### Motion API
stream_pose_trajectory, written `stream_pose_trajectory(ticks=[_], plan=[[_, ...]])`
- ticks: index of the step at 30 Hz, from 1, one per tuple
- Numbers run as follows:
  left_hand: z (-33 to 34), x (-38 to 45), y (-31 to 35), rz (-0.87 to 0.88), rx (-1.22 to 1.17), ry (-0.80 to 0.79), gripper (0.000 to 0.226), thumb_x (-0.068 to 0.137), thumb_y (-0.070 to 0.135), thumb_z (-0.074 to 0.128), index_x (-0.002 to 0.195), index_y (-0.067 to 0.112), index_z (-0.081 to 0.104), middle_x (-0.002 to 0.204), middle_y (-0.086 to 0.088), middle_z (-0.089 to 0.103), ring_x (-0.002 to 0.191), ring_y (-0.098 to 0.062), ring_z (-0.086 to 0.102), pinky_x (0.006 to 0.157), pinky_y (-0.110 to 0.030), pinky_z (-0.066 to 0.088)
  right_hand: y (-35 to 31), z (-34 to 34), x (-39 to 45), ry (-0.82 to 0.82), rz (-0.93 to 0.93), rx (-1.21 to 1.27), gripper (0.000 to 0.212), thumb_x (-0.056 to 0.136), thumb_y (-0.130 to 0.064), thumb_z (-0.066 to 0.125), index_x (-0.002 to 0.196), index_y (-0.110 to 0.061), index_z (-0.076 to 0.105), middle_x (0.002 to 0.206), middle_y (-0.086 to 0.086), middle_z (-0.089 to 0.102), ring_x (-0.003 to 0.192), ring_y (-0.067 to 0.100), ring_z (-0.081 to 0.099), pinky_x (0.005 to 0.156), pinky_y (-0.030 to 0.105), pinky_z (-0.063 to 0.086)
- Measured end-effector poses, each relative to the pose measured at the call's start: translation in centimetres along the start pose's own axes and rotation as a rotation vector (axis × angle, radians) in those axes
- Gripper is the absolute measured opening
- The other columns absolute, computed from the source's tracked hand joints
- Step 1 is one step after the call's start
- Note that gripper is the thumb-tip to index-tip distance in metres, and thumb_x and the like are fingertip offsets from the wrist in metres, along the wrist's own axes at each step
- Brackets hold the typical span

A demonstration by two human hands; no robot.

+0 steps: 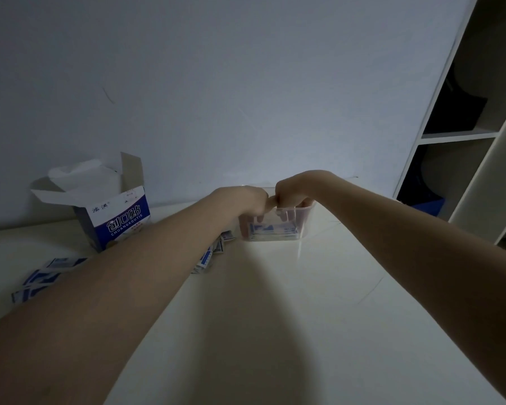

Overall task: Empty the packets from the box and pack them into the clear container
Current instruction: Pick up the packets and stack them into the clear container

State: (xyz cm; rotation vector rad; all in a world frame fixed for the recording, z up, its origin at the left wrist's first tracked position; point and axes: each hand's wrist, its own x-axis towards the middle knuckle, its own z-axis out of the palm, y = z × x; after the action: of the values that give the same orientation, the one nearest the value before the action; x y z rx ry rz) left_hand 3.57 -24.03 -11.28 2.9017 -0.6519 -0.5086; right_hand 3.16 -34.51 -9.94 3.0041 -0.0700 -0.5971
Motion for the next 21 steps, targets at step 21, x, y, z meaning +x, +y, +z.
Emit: stream_pose_trajectory(ticks=[21], plan=[[-0.5,-12.1,-11.1,-0.009,0.221,0.104,0.034,0.083,0.038,0.065,0.108,0.015,0.063,0.106,-0.002,0.062,0.086,-0.016,0.055,0.073,-0.026,0.043,-12.7,3.3,-6.9,0.468,-0.437,0.186,0.027,0.093,-0.020,0.048,0.086,0.000,0.066,0.088,0.014,0.065,0.087,0.029,0.060,0.072,0.030,0.044]])
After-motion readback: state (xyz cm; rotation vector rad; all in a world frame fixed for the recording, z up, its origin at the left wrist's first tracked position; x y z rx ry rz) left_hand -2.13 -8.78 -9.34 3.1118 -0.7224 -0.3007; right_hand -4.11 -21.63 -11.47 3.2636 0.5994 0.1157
